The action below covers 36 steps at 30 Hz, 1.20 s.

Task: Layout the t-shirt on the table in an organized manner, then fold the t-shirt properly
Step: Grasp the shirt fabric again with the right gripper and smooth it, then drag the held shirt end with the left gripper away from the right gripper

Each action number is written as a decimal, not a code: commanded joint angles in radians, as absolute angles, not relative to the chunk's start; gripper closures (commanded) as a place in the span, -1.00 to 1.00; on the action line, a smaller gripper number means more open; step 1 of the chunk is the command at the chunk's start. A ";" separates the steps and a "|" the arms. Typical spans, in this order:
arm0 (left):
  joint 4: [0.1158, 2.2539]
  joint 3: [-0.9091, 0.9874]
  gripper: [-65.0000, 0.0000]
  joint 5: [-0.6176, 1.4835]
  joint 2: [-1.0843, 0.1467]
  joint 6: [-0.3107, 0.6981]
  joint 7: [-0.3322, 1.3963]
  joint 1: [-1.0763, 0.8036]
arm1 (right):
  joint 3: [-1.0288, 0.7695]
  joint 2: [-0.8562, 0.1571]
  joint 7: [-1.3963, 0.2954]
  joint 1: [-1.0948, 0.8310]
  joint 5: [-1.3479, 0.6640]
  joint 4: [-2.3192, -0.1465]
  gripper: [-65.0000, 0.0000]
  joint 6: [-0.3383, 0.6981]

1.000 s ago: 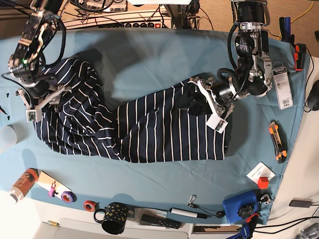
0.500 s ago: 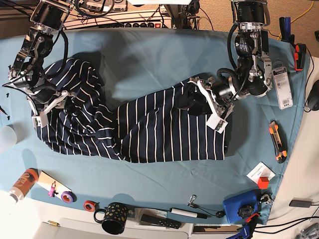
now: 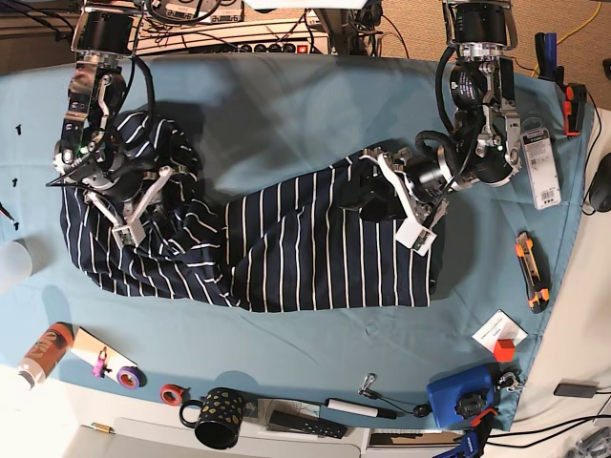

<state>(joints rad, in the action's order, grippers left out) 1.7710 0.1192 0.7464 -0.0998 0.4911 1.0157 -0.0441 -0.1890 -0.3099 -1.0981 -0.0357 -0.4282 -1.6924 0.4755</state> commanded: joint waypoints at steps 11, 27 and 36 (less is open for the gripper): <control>1.788 0.121 0.05 0.771 -0.100 0.498 0.994 -0.031 | -0.198 -0.324 -1.109 -0.025 -0.454 -2.062 1.00 0.515; 1.788 0.121 0.05 0.770 -0.100 0.579 1.189 -0.036 | -0.333 -0.324 -1.108 -0.310 -0.501 -2.225 1.00 0.598; 1.788 0.120 0.05 0.596 -0.101 0.649 1.198 -0.036 | -0.604 -0.324 -1.134 -0.324 -0.611 -2.225 1.00 0.616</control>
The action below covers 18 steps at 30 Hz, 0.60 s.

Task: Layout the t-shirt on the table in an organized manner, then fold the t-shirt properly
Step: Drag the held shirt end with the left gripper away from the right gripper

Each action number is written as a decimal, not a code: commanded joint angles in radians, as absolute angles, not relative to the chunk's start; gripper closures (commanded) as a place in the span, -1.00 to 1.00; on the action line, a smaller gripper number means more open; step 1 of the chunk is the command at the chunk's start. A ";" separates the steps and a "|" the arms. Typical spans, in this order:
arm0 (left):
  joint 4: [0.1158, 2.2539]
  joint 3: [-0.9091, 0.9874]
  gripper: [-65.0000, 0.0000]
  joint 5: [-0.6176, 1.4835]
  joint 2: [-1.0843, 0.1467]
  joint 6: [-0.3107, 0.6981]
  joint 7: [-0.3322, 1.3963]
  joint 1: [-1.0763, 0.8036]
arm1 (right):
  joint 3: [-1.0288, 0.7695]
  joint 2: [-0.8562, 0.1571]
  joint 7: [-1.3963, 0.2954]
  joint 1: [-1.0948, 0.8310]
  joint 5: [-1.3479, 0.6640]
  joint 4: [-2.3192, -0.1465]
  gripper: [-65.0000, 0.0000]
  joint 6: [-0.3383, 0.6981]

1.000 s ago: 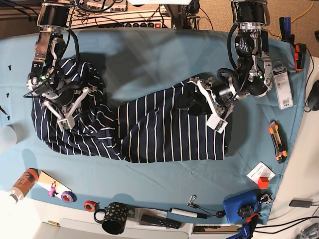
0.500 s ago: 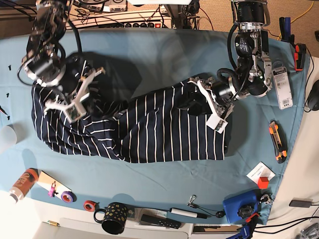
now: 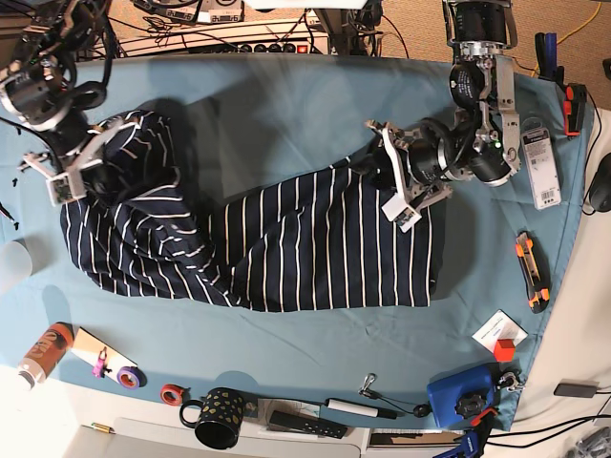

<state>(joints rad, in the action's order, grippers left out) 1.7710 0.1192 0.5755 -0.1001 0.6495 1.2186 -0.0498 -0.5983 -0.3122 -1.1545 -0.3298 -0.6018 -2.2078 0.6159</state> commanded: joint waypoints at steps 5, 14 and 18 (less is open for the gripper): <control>1.788 0.120 0.05 0.540 -0.102 0.656 1.179 -0.040 | -0.633 -0.324 -1.138 -0.324 -0.614 -2.225 1.00 0.617; 1.787 0.035 1.00 0.329 -0.103 0.599 0.940 -0.082 | -0.633 -0.325 -1.134 -0.324 -0.605 -2.225 1.00 0.617; 1.787 0.029 1.00 0.219 -0.103 0.547 0.857 -0.029 | -0.633 -0.325 -1.119 -0.324 -0.543 -2.224 1.00 0.618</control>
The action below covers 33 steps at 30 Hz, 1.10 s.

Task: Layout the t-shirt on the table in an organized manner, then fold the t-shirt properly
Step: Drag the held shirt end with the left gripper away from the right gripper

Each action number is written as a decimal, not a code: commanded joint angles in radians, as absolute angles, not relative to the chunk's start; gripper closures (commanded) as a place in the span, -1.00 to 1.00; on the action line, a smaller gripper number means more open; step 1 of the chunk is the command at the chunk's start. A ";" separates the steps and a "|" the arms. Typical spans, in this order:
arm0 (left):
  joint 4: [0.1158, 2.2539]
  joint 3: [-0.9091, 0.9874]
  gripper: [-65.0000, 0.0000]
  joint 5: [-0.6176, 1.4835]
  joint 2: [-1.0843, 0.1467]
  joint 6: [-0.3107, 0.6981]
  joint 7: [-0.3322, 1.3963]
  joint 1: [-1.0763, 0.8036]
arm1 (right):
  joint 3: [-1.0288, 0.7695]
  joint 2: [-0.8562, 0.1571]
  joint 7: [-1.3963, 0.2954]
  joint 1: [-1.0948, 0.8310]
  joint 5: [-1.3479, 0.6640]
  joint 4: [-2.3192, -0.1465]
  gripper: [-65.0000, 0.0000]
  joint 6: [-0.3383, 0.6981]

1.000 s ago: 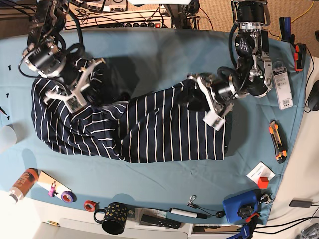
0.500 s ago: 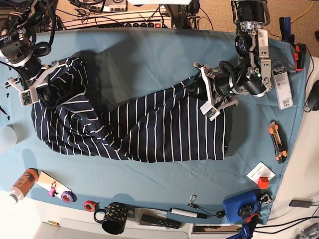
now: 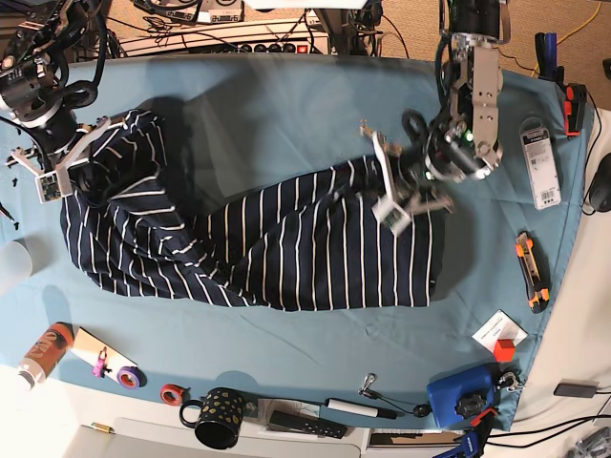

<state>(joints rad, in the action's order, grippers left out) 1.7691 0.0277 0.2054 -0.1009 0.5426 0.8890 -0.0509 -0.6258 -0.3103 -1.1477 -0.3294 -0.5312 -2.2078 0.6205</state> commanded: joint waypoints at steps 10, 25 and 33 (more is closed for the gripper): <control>1.779 0.029 1.00 0.064 -0.107 0.484 0.860 0.217 | -0.634 -0.330 -0.990 -0.323 -0.384 -2.223 1.00 0.616; 1.780 0.031 0.92 0.142 -0.202 0.393 1.084 0.097 | -0.809 -0.329 -1.021 -0.228 -0.535 -2.223 1.00 0.612; 1.802 0.031 -0.16 0.137 -0.202 0.340 1.083 0.087 | -0.809 -0.330 -1.084 -0.254 -0.528 -2.223 1.00 0.639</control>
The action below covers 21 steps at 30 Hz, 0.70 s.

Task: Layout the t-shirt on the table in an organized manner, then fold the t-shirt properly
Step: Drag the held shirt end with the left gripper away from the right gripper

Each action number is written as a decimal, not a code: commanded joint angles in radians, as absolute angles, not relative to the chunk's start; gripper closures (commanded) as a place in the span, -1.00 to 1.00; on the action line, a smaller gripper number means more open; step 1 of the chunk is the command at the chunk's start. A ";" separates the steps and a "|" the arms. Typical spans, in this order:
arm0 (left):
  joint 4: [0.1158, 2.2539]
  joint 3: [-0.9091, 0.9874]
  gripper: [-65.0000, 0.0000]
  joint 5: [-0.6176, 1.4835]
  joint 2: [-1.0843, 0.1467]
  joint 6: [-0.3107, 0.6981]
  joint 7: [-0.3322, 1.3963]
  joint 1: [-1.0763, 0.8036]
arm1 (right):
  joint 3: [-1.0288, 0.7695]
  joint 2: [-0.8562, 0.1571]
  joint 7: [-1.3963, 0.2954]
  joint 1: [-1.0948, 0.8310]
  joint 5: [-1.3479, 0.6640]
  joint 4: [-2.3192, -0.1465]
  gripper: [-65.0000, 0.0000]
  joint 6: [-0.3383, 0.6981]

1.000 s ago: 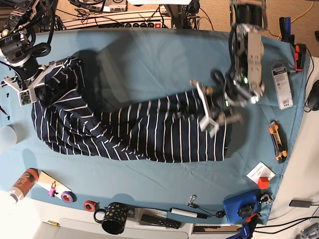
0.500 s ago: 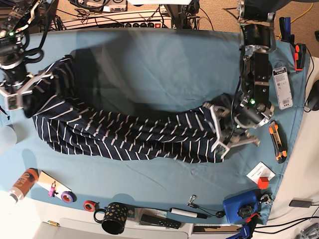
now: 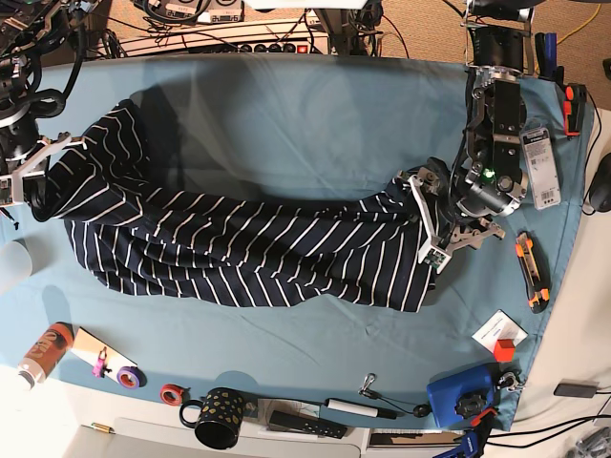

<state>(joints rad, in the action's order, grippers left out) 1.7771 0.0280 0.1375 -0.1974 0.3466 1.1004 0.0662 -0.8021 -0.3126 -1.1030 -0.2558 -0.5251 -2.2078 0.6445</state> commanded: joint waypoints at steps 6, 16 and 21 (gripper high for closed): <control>1.842 0.031 -0.16 0.131 -0.203 0.401 0.933 0.153 | -0.809 -0.329 -1.115 -0.255 -0.527 -2.223 1.00 0.639; 1.421 -0.011 -0.16 0.213 -0.199 0.438 0.918 0.483 | -0.809 -0.329 -1.142 -0.255 -0.526 -2.223 1.00 0.640; 1.093 -0.011 -0.16 0.241 -0.200 0.439 0.928 0.637 | -0.809 -0.329 -1.145 -0.255 -0.526 -2.223 1.00 0.640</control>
<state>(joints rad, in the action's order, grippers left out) 1.0744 -0.0124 0.2298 -0.1955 0.4389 0.9401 0.6064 -0.8024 -0.3126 -1.1675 -0.2577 -0.5220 -2.2078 0.6453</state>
